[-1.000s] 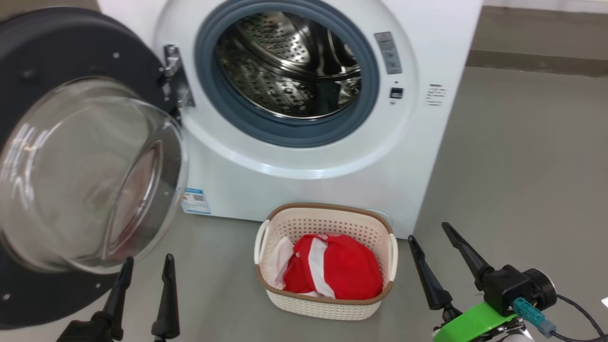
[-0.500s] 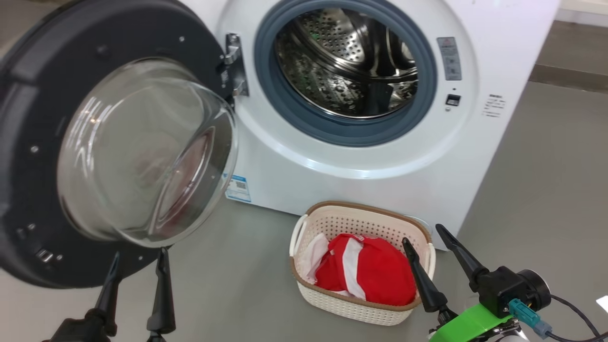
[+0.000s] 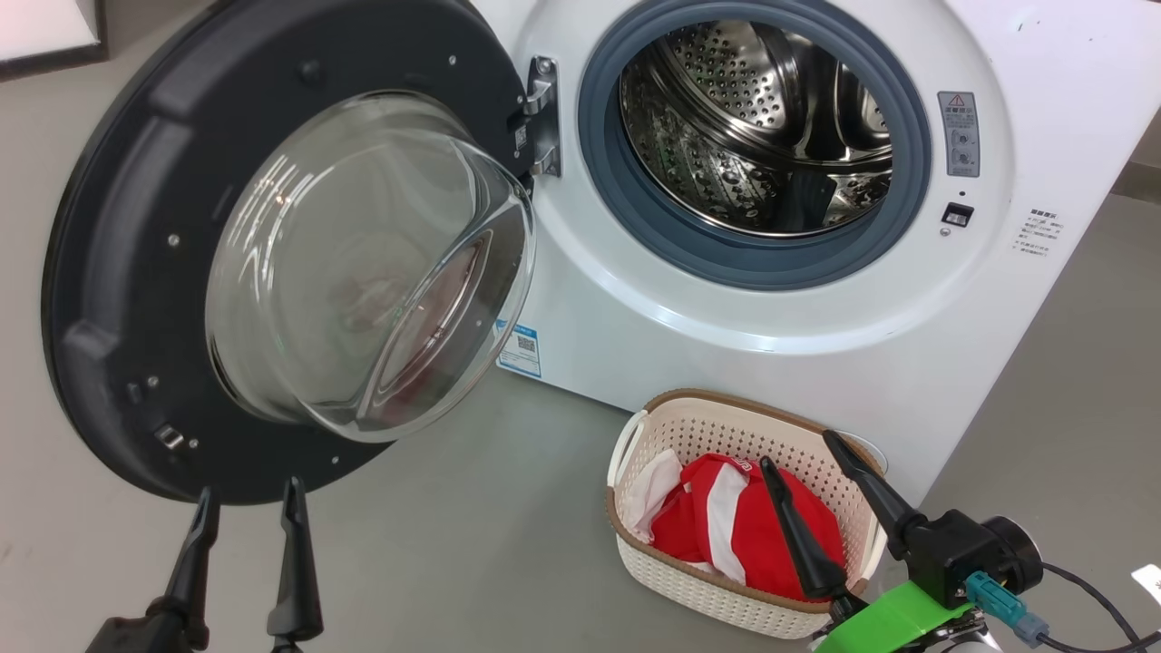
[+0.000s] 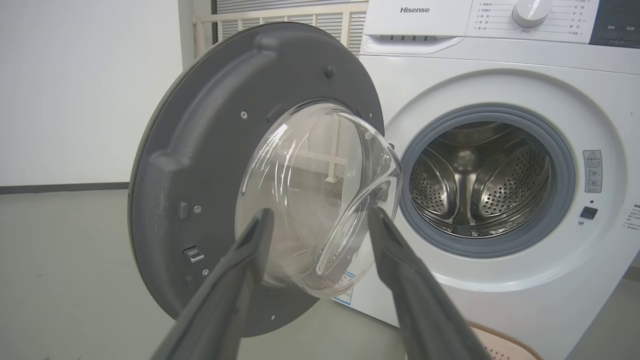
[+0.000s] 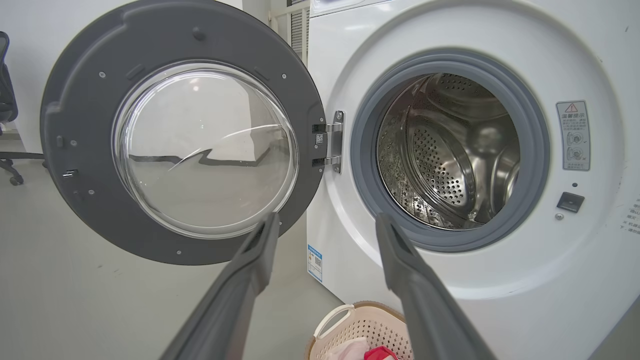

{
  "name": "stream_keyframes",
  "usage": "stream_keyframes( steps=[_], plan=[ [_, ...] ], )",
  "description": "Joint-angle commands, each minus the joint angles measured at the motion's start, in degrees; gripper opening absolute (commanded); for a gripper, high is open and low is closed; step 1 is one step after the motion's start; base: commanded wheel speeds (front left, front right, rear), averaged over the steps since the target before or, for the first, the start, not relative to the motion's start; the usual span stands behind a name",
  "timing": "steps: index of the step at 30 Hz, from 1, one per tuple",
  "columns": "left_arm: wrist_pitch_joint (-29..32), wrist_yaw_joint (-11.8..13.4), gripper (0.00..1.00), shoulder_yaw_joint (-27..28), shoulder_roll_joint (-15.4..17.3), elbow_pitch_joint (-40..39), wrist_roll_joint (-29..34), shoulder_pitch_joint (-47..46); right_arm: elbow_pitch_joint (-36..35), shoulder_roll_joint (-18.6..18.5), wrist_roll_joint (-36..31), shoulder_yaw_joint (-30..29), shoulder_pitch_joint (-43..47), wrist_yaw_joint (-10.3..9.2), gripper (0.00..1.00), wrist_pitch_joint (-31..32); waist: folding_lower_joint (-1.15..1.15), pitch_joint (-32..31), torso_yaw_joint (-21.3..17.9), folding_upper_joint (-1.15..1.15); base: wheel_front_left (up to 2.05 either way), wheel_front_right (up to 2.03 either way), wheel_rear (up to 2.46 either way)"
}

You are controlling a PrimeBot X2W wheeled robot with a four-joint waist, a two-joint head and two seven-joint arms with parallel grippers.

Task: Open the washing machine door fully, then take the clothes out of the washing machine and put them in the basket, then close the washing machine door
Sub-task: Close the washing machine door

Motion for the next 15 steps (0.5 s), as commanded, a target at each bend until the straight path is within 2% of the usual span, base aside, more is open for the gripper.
stream_keyframes(
  steps=[1, 7, 8, 9, 10, 15],
  plan=[
    [-0.25, 0.45, 1.0, 2.27, 0.99, -1.96, 0.49, -1.39, -1.43, 0.02, 0.39, 1.37, -2.72, 0.25, 1.0, -0.36, 0.0, 0.11, 0.09, 0.0, 0.0, 0.0, 0.0],
    [-0.57, 0.86, 1.0, 2.24, 0.97, -2.26, 0.51, -1.18, -1.24, 0.02, 0.36, 1.62, -2.97, 0.25, 1.0, -0.36, 0.0, 0.14, 0.08, 0.0, 0.0, 0.0, 0.0],
    [-0.61, 0.92, 0.85, 2.22, 1.0, -2.26, 0.53, -1.12, -1.21, 0.02, 0.35, 1.62, -2.94, 0.25, 1.0, -0.36, 0.0, 0.11, 0.05, 0.0, 0.0, 0.0, 0.0],
    [-0.63, 0.99, 0.31, 2.22, 1.05, -2.22, 0.57, -1.06, -1.19, 0.02, 0.35, 1.61, -2.89, 0.25, 1.0, -0.36, 0.0, 0.07, 0.01, 0.0, 0.0, 0.0, 0.0],
    [-0.62, 1.04, 0.0, 2.22, 1.13, -2.14, 0.61, -1.04, -1.18, 0.02, 0.36, 1.61, -2.83, 0.25, 1.0, -0.36, 0.0, 0.02, -0.04, 0.0, 0.0, 0.0, 0.0],
    [-0.99, 1.61, 0.0, 3.49, 1.56, -2.29, 0.23, -2.87, -1.19, 0.02, 0.49, 1.47, -2.29, 0.25, 1.0, -0.36, 0.0, -0.18, -0.27, 0.0, 0.0, 0.0, 0.0]
  ],
)
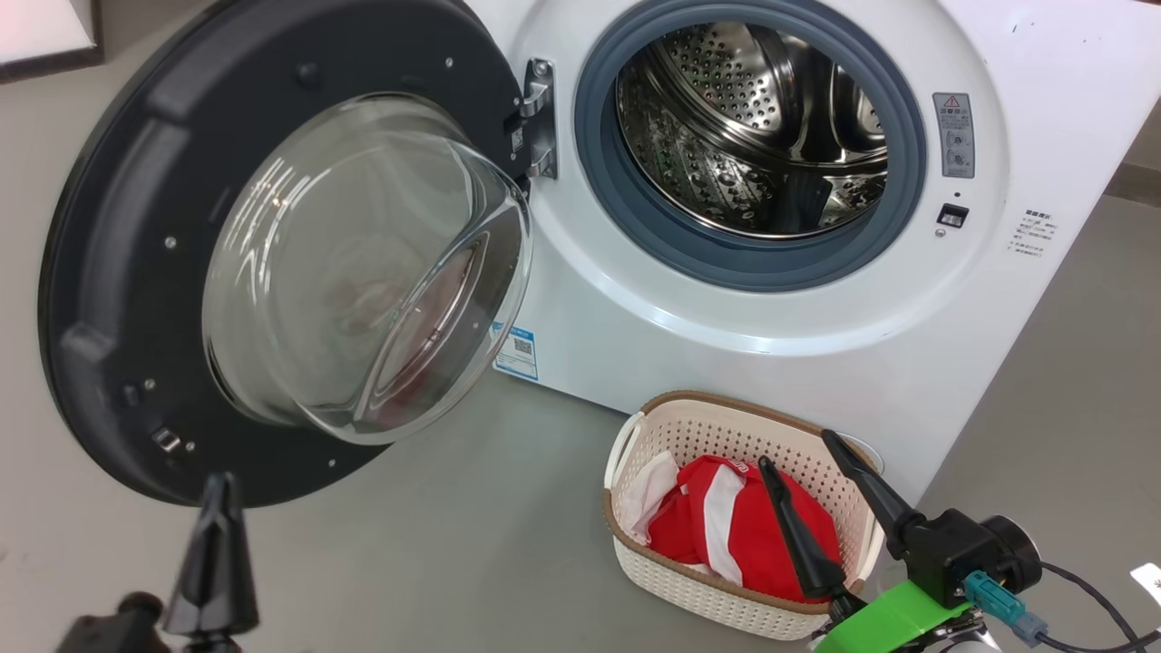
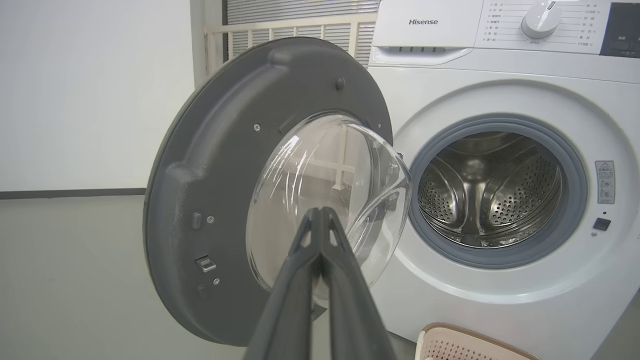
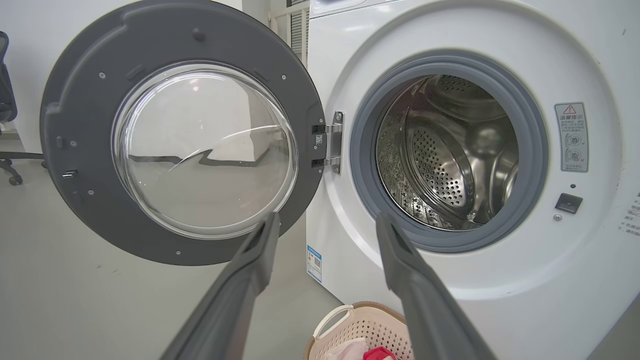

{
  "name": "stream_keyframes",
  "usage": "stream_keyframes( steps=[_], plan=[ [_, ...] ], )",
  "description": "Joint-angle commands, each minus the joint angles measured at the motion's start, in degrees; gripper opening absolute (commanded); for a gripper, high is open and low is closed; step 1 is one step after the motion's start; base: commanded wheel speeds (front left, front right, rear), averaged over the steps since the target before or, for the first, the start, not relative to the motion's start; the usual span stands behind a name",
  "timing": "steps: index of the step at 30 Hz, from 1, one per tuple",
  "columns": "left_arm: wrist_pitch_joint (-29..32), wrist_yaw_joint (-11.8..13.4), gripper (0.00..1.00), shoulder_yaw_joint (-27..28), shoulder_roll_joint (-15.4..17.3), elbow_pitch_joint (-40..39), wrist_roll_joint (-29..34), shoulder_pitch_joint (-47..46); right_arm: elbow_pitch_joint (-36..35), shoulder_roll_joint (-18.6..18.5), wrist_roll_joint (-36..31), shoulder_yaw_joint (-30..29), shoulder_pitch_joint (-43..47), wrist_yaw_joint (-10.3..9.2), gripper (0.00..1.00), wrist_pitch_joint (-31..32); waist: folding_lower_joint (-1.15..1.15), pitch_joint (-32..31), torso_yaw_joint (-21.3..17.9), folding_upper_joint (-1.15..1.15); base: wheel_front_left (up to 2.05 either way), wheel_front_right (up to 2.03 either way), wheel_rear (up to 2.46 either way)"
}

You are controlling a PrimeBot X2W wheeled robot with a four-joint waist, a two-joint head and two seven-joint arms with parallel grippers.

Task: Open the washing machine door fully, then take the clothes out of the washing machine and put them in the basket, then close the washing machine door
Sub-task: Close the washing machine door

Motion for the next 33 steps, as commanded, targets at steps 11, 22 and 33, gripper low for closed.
stream_keyframes(
  steps=[11, 22, 33],
  plan=[
    [-1.83, 1.51, 0.0, 8.77, 6.68, 2.32, -0.02, -16.45, -0.74, 0.04, -0.66, 1.53, -2.31, 0.25, 1.0, -0.36, 0.0, 0.84, -1.83, 0.0, 0.0, 0.0, 0.0],
    [-1.91, -0.02, 0.0, 18.67, 13.2, 21.04, -7.91, -33.92, -0.1, -0.02, -0.86, 2.47, -2.8, 0.25, 1.0, -0.36, 0.0, 0.55, -4.81, 0.0, 0.0, 0.0, 0.0],
    [8.34, -3.57, 0.0, 26.2, 13.41, 42.21, -22.83, -46.16, 0.11, -0.96, -1.14, 2.54, -3.74, 0.25, 1.0, -0.36, 0.0, 2.11, -6.56, 0.0, 0.0, 0.0, 0.0]
  ],
)
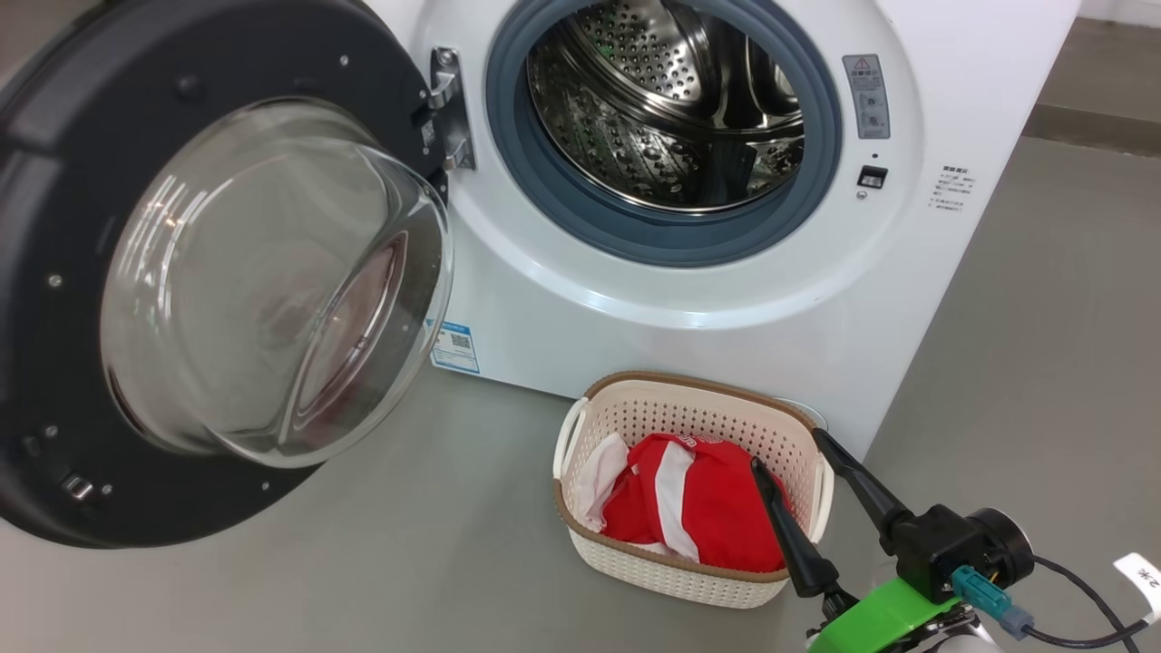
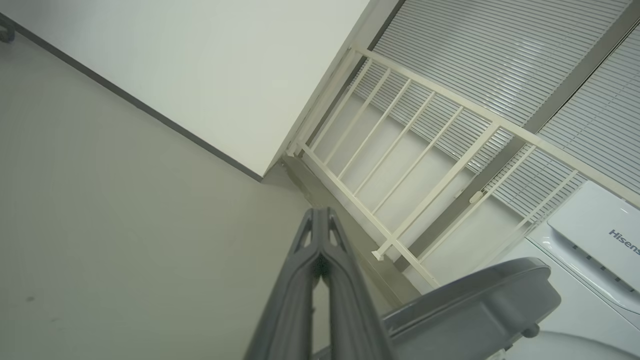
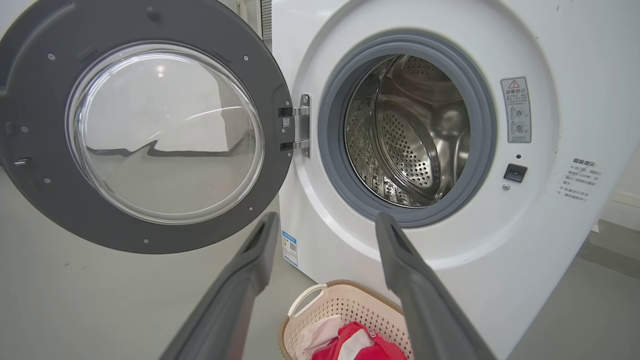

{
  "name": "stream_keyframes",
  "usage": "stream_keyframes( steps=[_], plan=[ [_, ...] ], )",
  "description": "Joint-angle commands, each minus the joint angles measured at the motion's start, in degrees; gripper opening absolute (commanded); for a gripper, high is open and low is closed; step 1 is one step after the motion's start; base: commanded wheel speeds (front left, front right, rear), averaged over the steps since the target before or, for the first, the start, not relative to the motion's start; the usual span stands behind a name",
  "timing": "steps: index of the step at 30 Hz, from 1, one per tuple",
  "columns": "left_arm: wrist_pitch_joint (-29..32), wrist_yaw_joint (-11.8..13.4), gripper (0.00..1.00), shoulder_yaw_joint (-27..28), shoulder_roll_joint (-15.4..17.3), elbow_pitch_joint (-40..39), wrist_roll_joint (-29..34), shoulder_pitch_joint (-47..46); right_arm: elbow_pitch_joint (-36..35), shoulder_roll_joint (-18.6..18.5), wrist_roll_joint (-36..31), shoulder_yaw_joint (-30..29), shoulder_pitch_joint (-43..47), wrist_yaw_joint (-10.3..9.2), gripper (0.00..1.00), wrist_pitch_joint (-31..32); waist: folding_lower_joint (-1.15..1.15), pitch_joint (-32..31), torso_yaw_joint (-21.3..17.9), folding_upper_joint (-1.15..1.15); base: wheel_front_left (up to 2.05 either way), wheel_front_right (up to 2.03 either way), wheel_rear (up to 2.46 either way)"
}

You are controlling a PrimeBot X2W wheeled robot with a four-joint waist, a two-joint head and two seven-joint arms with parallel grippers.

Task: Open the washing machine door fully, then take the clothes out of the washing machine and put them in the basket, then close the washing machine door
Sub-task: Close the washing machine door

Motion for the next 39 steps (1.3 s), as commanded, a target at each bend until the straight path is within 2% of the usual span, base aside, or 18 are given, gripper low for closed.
stream_keyframes(
  steps=[1, 8, 17, 25, 39],
  plan=[
    [1.26, -0.67, 0.0, 1.57, 3.14, -0.29, -0.66, -2.5, -1.21, -0.42, -0.52, 1.17, -2.5, 0.25, 1.0, -0.36, 0.0, 0.25, -0.29, 0.0, 0.0, 0.0, 0.0],
    [12.22, -1.13, 0.0, 5.81, 3.91, 8.11, -9.12, -7.25, -1.09, -0.69, -0.39, 1.71, -2.89, 0.25, 1.0, -0.36, 0.0, 0.84, -1.23, 0.0, 0.0, 0.0, 0.0],
    [20.42, -2.84, 0.0, 4.34, 4.2, 11.63, -11.0, -7.42, -0.98, -0.86, -0.17, 1.85, -3.21, 0.25, 1.0, -0.36, 0.0, 1.3, -2.29, 0.0, 0.0, 0.0, 0.0],
    [25.84, -4.44, 0.0, 4.2, 4.06, 10.71, -12.95, -5.45, -1.29, -0.68, 0.02, 1.47, -3.01, 0.25, 1.0, -0.36, 0.0, 1.44, -2.71, 0.0, 0.0, 0.0, 0.0],
    [33.51, -6.99, 0.0, 8.24, 0.25, 3.8, -20.48, 1.62, -1.83, -0.18, 1.41, 1.6, -2.56, 0.25, 1.0, -0.36, 0.0, 1.46, -2.4, 0.0, 0.0, 0.0, 0.0]
  ],
)
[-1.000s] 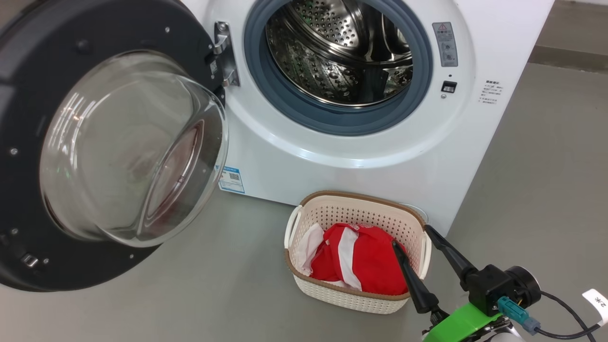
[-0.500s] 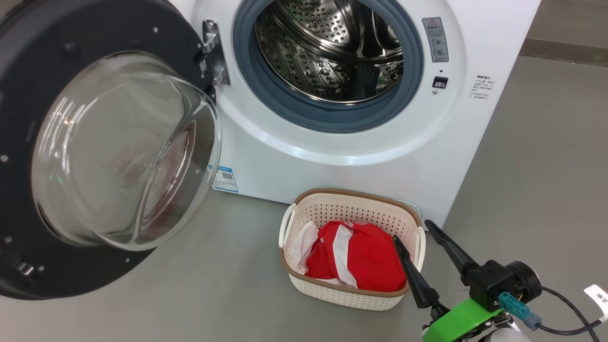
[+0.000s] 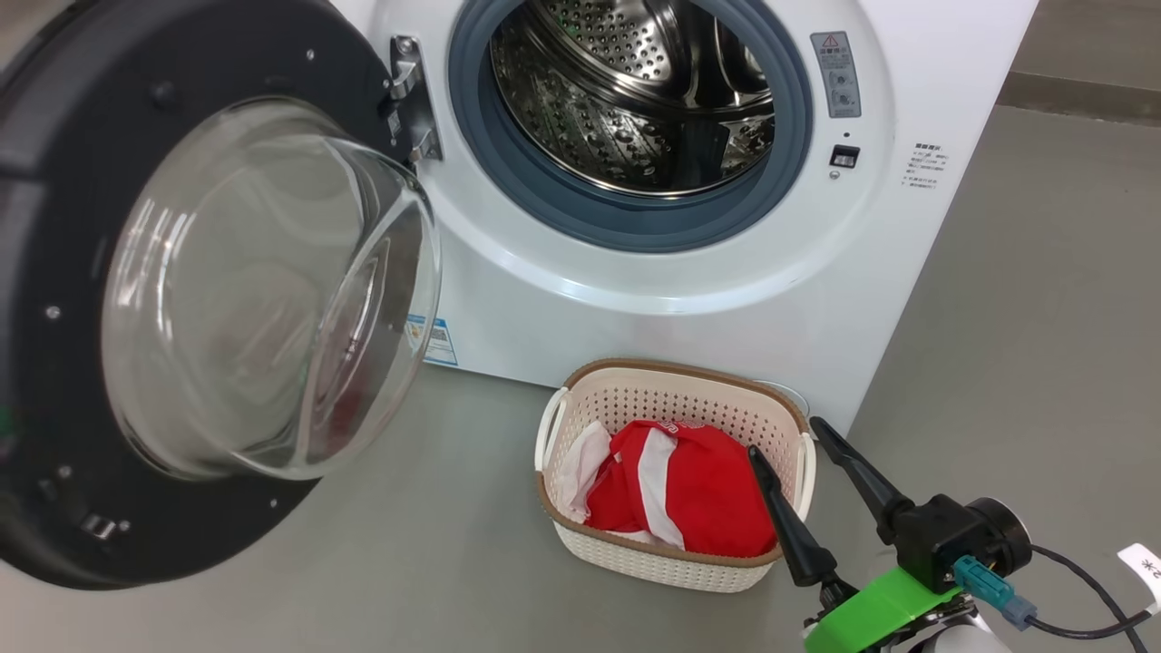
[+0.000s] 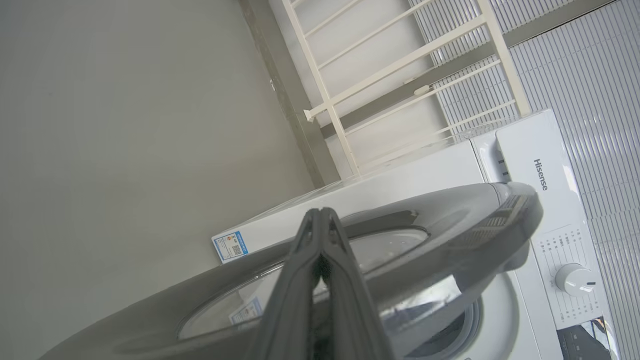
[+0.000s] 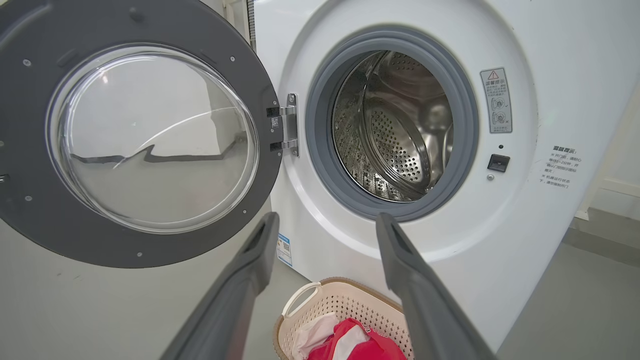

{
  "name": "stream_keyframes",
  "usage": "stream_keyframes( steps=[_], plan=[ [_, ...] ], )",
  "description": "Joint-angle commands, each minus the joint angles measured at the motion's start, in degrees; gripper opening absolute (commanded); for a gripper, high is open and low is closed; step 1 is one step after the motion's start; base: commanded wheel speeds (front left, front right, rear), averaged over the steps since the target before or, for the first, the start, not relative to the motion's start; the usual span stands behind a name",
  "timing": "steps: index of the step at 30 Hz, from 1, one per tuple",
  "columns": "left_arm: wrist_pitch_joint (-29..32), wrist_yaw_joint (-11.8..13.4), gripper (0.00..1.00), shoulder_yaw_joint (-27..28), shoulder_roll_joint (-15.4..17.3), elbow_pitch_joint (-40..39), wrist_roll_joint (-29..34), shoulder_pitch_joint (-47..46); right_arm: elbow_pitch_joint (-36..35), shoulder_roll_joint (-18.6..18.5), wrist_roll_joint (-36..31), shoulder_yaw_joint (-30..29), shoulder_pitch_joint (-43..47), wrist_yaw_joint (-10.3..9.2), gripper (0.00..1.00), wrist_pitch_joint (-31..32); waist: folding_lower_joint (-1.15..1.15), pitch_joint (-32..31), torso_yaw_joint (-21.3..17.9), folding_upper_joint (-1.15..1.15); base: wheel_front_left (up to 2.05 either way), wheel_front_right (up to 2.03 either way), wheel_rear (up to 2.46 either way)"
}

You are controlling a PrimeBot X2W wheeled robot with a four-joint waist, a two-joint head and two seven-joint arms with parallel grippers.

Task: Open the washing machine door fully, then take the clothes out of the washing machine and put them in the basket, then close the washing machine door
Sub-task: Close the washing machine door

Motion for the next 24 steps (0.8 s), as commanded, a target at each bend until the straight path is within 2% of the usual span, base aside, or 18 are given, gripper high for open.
stream_keyframes(
  steps=[1, 10, 24],
  plan=[
    [1.58, -0.8, 0.0, 0.28, 0.64, -1.84, -0.4, 1.68, -1.55, -0.04, 0.48, 1.43, -1.57, 0.25, 1.0, -0.36, 0.0, -0.03, -0.05, 0.0, 0.0, 0.0, 0.0],
    [6.65, -0.04, 0.0, 3.0, -4.32, -9.77, -6.3, 5.95, -1.31, 0.1, 0.89, 1.57, -1.16, 0.25, 1.0, -0.36, 0.0, -0.43, -0.02, 0.0, 0.0, 0.0, 0.0],
    [12.54, 4.93, 0.0, 3.53, -13.47, -28.04, -11.55, 14.17, -1.32, 0.47, 1.1, 1.39, -0.38, 0.25, 1.0, -0.36, 0.0, -1.44, -0.22, 0.0, 0.0, 0.0, 0.0]
  ],
)
